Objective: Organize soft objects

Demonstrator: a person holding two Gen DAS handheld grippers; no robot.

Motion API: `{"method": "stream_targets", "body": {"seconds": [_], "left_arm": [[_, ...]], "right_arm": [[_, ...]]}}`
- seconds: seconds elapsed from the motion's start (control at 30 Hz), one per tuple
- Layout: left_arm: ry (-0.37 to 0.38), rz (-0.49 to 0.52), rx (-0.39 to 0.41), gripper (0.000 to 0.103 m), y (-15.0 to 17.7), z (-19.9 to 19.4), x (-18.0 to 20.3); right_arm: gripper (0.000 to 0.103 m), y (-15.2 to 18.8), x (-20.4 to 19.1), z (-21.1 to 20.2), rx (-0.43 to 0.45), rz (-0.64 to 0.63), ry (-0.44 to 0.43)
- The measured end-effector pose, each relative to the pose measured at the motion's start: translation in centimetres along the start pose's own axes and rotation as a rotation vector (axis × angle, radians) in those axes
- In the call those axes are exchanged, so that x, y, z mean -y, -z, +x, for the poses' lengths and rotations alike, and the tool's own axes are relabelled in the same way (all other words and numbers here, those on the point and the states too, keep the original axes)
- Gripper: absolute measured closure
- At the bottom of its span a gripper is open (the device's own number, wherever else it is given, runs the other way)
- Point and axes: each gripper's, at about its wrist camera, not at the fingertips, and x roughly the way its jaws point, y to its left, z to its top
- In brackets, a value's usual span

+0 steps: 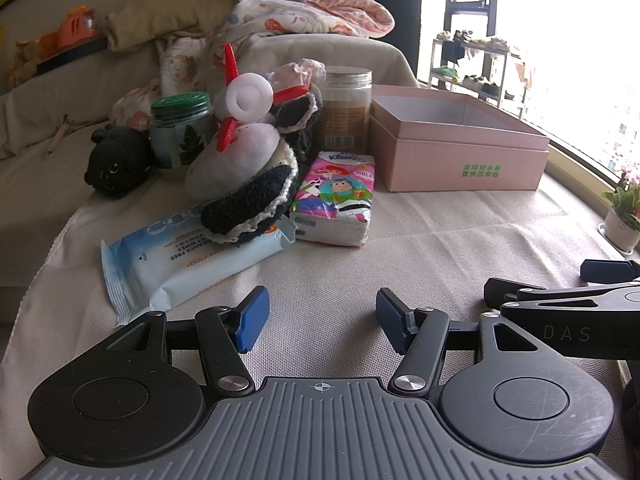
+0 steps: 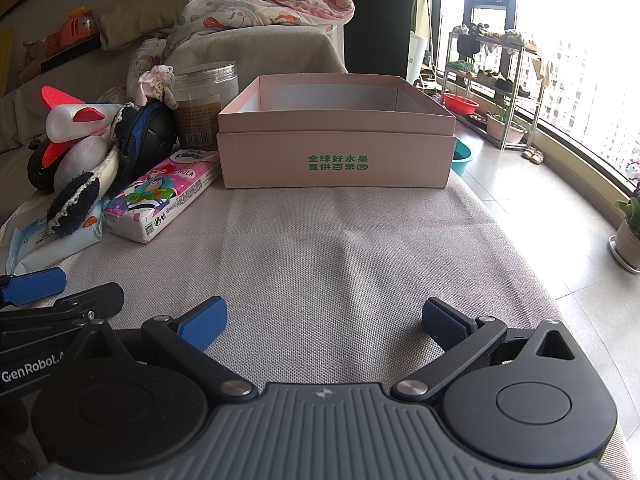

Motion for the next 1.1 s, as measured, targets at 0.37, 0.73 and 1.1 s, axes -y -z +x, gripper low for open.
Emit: {"method": "stream_targets", "body": {"seconds": [0.37,0.73,1.1], "left_arm": [[0.000,0.000,0.000,0.038,0.00,0.00,0.00],[0.000,0.000,0.000,0.038,-0.07,-0.03,-0.04],[0.000,0.000,0.000,0.038,-0.22,-0.10,-0.11]], "right_arm": [[0.000,0.00,0.00,0.01,0.000,0.000,0.000],[0.000,0.00,-0.13,-0.05,0.000,0.001,0.003],[0.000,0.04,-0.21,-0.09,0.000,0.012,0.013]]}}
